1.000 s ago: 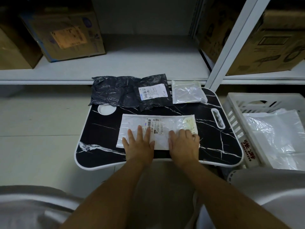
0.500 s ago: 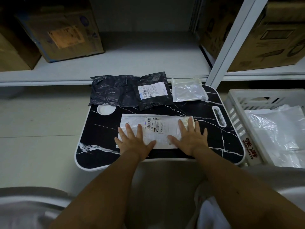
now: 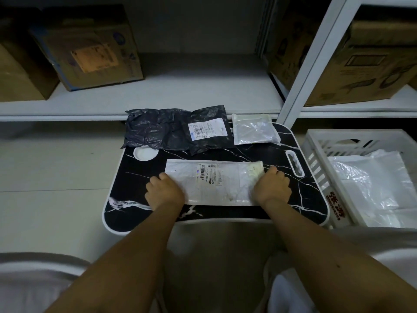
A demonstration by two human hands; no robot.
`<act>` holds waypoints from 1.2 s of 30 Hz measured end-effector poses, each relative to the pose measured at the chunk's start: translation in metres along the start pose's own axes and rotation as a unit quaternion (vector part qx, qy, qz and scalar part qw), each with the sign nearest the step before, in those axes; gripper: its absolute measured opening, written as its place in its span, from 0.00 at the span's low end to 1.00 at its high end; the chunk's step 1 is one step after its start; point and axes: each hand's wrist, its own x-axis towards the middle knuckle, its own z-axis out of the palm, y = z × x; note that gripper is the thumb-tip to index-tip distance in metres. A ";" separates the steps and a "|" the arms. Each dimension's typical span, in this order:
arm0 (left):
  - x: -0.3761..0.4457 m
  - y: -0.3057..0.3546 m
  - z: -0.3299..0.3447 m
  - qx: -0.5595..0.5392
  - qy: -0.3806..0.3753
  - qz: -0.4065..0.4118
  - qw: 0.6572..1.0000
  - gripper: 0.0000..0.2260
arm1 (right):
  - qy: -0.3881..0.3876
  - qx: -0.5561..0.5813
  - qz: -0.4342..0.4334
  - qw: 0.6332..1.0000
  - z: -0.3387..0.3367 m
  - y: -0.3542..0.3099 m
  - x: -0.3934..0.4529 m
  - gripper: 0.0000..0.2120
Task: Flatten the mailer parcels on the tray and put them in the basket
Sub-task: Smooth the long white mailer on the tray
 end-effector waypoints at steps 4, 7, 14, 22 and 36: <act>-0.002 -0.006 -0.001 -0.012 -0.009 -0.027 1.000 0.18 | -0.042 0.048 0.064 0.996 -0.003 -0.002 -0.003 0.22; -0.005 -0.009 -0.007 -0.044 -0.034 -0.073 0.996 0.19 | -0.056 0.083 0.089 0.991 -0.006 -0.004 -0.005 0.22; -0.012 -0.010 -0.033 -0.110 -0.047 -0.096 0.988 0.18 | -0.038 0.106 0.075 0.991 -0.037 -0.007 -0.007 0.17; -0.037 0.049 -0.080 -0.185 -0.013 -0.011 0.983 0.21 | 0.040 0.125 0.047 0.990 -0.121 0.010 0.014 0.14; -0.099 0.255 -0.078 -0.151 -0.018 0.240 0.959 0.16 | 0.055 0.179 0.199 0.962 -0.201 0.201 0.065 0.20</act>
